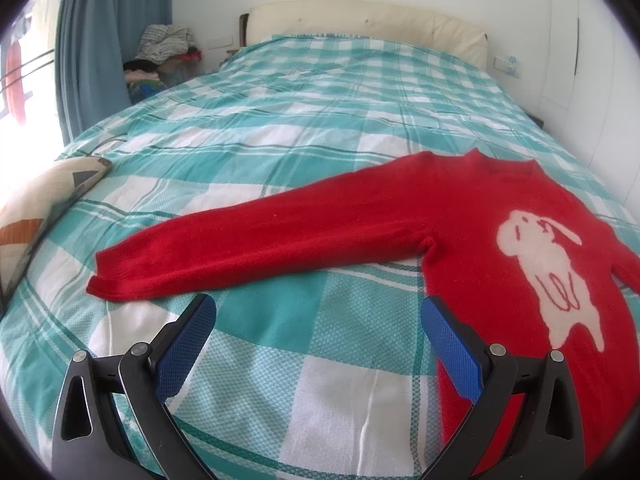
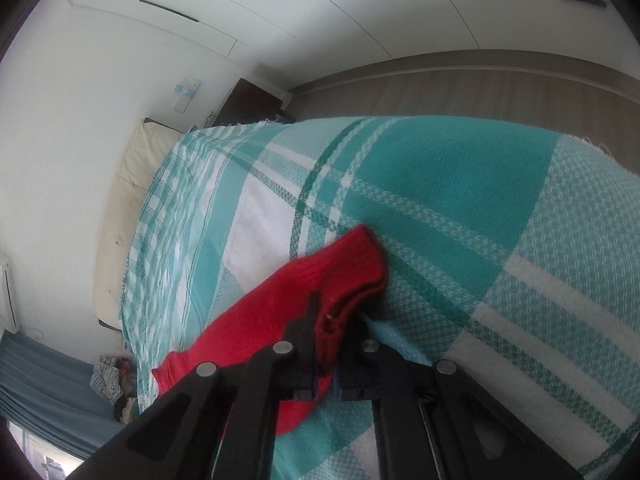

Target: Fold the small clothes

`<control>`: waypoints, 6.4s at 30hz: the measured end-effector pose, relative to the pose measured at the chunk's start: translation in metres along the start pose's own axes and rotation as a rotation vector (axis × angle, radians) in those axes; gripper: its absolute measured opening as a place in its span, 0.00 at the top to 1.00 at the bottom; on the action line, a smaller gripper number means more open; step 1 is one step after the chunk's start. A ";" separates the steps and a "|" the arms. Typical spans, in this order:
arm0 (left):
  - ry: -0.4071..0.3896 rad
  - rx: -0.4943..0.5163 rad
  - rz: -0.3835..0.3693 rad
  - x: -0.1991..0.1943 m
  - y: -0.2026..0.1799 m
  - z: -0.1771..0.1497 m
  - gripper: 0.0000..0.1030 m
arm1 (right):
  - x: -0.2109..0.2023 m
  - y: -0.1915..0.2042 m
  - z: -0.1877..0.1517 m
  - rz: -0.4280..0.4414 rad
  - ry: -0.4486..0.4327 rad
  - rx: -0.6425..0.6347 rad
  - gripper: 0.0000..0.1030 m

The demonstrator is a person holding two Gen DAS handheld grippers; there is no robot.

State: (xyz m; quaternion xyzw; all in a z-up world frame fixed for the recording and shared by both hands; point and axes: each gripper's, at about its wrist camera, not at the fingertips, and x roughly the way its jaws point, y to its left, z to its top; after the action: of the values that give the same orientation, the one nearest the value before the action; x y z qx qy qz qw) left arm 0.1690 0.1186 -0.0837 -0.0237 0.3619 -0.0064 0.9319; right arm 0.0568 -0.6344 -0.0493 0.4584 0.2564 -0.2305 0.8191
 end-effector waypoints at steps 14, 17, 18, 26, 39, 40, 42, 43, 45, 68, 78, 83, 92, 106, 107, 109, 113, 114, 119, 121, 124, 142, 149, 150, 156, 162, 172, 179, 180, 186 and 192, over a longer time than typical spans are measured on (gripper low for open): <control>-0.016 -0.084 -0.039 -0.013 0.024 0.013 0.01 | -0.007 0.375 -0.185 0.444 0.186 -0.802 0.96; -0.005 -0.105 -0.034 -0.010 0.031 0.014 0.01 | 0.026 0.395 -0.249 0.456 0.312 -0.880 0.93; -0.003 -0.110 -0.032 -0.010 0.033 0.014 0.01 | 0.040 0.397 -0.269 0.455 0.387 -0.896 0.89; 0.009 -0.150 -0.037 -0.008 0.047 0.017 0.01 | 0.057 0.349 -0.299 0.445 0.515 -0.904 0.38; 0.109 -0.058 -0.018 0.013 0.021 0.000 0.01 | -0.016 0.167 -0.219 0.048 0.183 -1.021 0.33; 0.110 -0.053 -0.013 0.014 0.019 -0.001 0.01 | -0.024 0.158 -0.217 0.039 0.153 -1.023 0.33; 0.107 -0.048 -0.003 0.015 0.018 -0.002 0.01 | -0.039 0.140 -0.215 0.037 0.089 -1.024 0.33; 0.104 -0.047 0.002 0.016 0.018 -0.003 0.01 | -0.046 0.132 -0.216 0.033 0.049 -1.026 0.32; 0.099 -0.048 0.010 0.016 0.019 -0.004 0.01 | -0.051 0.123 -0.217 -0.015 0.014 -1.014 0.29; 0.072 -0.035 -0.007 0.016 0.014 0.000 0.01 | -0.042 0.132 -0.226 0.011 -0.036 -1.049 0.28; 0.096 -0.162 -0.054 -0.003 0.077 0.022 0.01 | -0.044 0.132 -0.224 0.022 -0.037 -1.046 0.28; 0.165 -0.301 0.026 0.007 0.173 0.041 0.01 | -0.047 0.134 -0.223 0.036 -0.036 -1.043 0.28; 0.327 -0.410 0.025 0.059 0.234 0.028 0.06 | -0.048 0.138 -0.228 0.036 -0.039 -1.062 0.28; 0.235 -0.337 -0.036 0.042 0.187 0.078 0.96 | -0.054 0.135 -0.223 0.046 -0.054 -1.029 0.28; 0.206 -0.305 -0.060 0.030 0.172 0.095 0.96 | -0.055 0.136 -0.223 0.046 -0.057 -1.032 0.28; 0.150 -0.233 -0.115 0.009 0.135 0.132 0.96 | -0.055 0.138 -0.223 0.052 -0.057 -1.034 0.28; 0.071 -0.084 -0.251 -0.020 0.038 0.192 0.96 | -0.059 0.142 -0.225 0.072 -0.067 -1.044 0.28; 0.061 -0.052 -0.286 -0.024 0.012 0.202 0.96 | -0.061 0.143 -0.226 0.072 -0.074 -1.054 0.28; 0.059 0.097 -0.419 -0.024 -0.115 0.218 0.96 | -0.067 0.144 -0.226 0.079 -0.093 -1.064 0.28; 0.083 0.142 -0.452 -0.015 -0.159 0.208 0.91 | -0.070 0.144 -0.223 0.085 -0.104 -1.052 0.28; 0.170 0.164 -0.486 0.005 -0.205 0.186 0.43 | -0.075 0.142 -0.215 0.095 -0.122 -1.024 0.28; 0.147 0.175 -0.045 -0.010 -0.051 0.069 0.10 | -0.072 0.145 -0.220 0.125 -0.051 -1.016 0.28; 0.108 0.015 -0.028 0.020 -0.016 0.009 0.08 | -0.019 0.208 -0.219 0.322 0.368 -0.671 0.28; 0.104 0.013 -0.025 0.025 -0.015 0.003 0.08 | -0.004 0.220 -0.221 0.344 0.430 -0.606 0.29; 0.074 0.043 -0.024 0.030 -0.015 -0.005 0.08 | 0.100 0.259 -0.247 0.223 0.578 -0.465 0.49; 0.076 0.080 -0.029 0.031 -0.019 -0.004 0.08 | 0.164 0.253 -0.256 0.137 0.547 -0.352 0.82; 0.119 0.021 -0.008 0.043 -0.010 -0.006 0.08 | 0.134 0.261 -0.248 0.005 0.367 -0.573 0.94; 0.092 0.003 -0.010 0.035 -0.006 -0.005 0.08 | 0.092 0.263 -0.248 0.013 0.275 -0.716 0.45; 0.091 0.005 -0.008 0.035 -0.006 -0.006 0.08 | 0.078 0.265 -0.249 0.012 0.244 -0.767 0.43; 0.076 0.008 0.001 0.031 -0.007 -0.006 0.08 | -0.003 0.268 -0.253 -0.048 0.088 -1.021 0.41; 0.059 -0.011 0.009 0.025 -0.003 -0.007 0.08 | -0.069 0.265 -0.252 -0.137 -0.080 -1.195 0.38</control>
State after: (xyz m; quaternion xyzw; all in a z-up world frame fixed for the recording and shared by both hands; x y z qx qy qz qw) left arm 0.1831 0.1148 -0.1059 -0.0268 0.3894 -0.0010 0.9207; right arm 0.1144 -0.2803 0.0494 -0.1078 0.3397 -0.1159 0.9271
